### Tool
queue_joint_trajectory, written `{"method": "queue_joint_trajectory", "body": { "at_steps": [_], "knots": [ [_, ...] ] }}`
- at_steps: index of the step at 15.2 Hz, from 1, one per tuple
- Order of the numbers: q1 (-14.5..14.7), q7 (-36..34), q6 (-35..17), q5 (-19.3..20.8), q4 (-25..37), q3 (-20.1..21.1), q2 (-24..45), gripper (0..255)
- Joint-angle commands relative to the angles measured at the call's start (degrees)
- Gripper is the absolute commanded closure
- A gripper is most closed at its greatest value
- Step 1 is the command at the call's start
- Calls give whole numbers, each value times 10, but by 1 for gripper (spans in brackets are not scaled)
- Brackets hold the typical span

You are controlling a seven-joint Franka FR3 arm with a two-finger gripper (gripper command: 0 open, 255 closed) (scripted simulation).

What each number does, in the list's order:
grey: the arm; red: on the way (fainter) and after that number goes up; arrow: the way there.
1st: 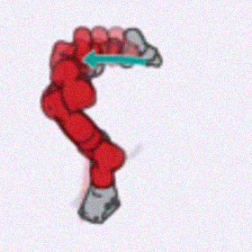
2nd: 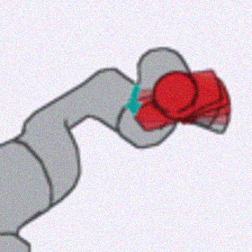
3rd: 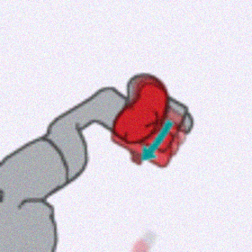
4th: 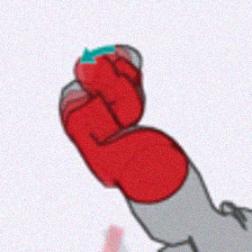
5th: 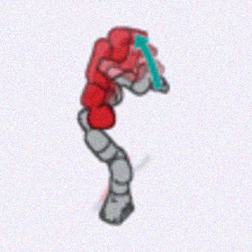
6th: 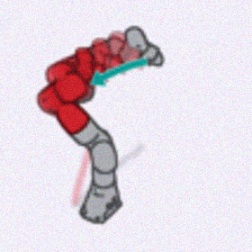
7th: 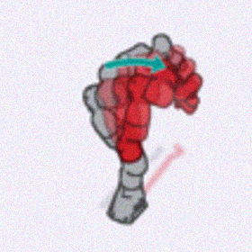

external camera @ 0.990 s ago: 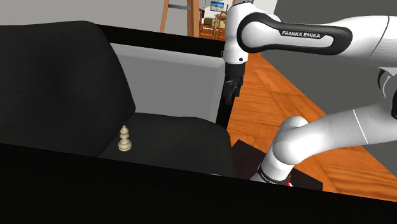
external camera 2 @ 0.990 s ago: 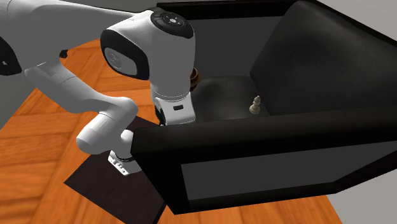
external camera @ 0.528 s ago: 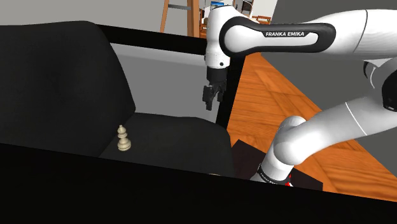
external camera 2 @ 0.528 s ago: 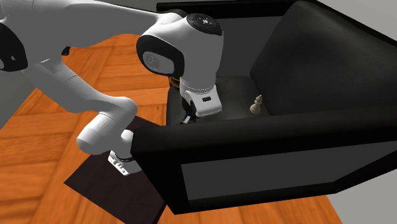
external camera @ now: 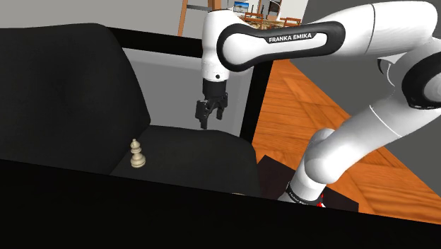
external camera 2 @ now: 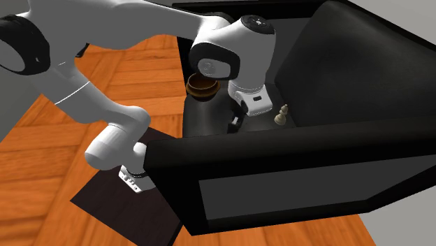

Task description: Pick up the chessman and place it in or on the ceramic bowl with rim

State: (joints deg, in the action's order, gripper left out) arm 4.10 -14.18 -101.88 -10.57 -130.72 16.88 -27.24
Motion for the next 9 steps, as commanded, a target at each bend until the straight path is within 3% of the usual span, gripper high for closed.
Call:
{"method": "queue_joint_trajectory", "body": {
  "at_steps": [1,9],
  "knots": [
    [3,-19,-22,-5,22,16,32,0],
    [11,-100,-91,11,135,76,171,0]
  ]
}}
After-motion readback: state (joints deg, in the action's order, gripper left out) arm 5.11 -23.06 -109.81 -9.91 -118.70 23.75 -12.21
